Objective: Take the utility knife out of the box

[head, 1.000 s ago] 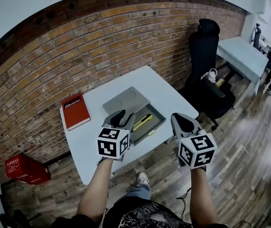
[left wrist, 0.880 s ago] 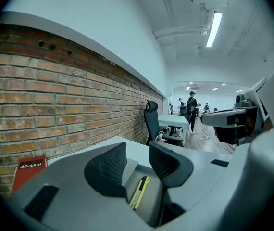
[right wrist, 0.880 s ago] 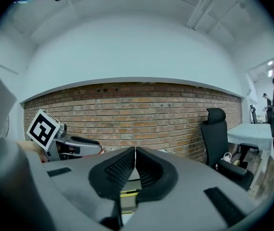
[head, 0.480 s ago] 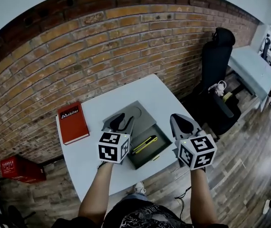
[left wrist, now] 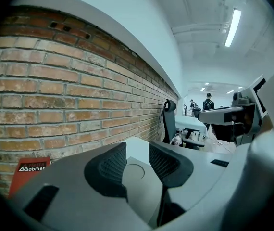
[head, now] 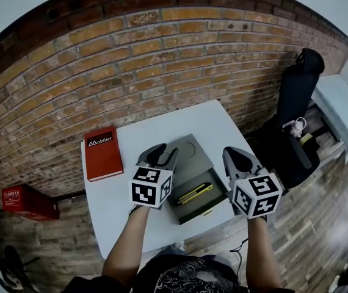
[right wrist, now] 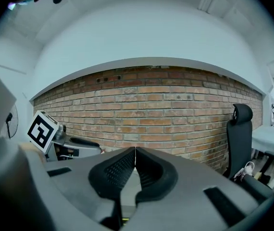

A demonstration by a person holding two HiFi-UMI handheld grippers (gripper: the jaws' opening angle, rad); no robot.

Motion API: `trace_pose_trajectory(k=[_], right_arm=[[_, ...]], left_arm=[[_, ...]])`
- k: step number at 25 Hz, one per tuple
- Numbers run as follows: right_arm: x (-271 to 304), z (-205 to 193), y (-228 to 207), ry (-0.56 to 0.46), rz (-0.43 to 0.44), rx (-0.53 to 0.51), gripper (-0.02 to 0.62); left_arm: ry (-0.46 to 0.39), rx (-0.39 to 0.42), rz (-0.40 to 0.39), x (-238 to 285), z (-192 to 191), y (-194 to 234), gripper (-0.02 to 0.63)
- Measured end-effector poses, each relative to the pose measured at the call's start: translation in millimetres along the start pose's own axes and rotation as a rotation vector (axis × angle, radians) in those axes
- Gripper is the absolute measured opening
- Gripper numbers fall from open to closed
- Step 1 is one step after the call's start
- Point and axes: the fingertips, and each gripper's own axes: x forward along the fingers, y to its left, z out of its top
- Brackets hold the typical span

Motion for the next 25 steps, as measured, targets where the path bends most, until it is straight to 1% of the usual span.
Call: trace_pose_trajectory(k=[8, 14, 20, 25], right_arm=[[6, -5, -12, -0.016, 0.107, -0.012, 0.02], [8, -6, -13, -0.014, 0.228, -0.023, 0.02], [8, -5, -10, -0.023, 0.323, -0.025, 0.02], [5, 0, -8, -0.035, 0.368, -0.02, 0.02]], left_arm=[[0.009, -0.004, 0.081, -2, -9, -14, 0.146], [0.008, -0.015, 0.184, -15, -12, -24, 0.146], [0.012, -0.021, 0.267, -29, -18, -32, 0.146], [0.016, -0.03, 0.298, -37, -22, -37, 0.146]])
